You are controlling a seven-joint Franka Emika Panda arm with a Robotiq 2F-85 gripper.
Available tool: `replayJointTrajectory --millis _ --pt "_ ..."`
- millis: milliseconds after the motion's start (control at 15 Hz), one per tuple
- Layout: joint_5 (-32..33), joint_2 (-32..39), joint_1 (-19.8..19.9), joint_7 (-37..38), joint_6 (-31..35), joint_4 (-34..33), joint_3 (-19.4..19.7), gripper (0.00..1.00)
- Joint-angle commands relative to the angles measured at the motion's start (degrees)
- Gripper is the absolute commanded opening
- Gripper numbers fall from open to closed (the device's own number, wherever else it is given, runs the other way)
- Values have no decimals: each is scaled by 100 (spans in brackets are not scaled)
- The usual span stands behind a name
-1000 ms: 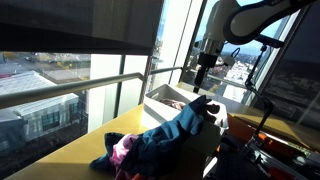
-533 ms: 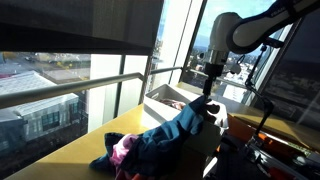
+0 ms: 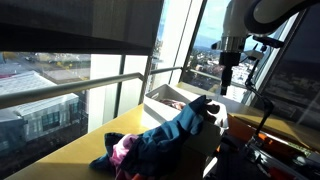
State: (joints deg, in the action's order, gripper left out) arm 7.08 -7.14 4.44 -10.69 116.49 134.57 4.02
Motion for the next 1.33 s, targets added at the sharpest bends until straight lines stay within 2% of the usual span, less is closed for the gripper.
replayJointTrajectory --millis 0,200,600,933,1267 --pt "-331 -785 -199 -511 -133 533 -28 100" --pt "-467 -1112 -503 -1092 390 1087 -83 100" --pt "47 -1357 -1040 -1645 1002 1648 -440 100" --pt "955 -1077 -1230 -1776 1583 1626 -746 100" --pt "1638 -610 -1101 -1931 2111 1249 -692 100"
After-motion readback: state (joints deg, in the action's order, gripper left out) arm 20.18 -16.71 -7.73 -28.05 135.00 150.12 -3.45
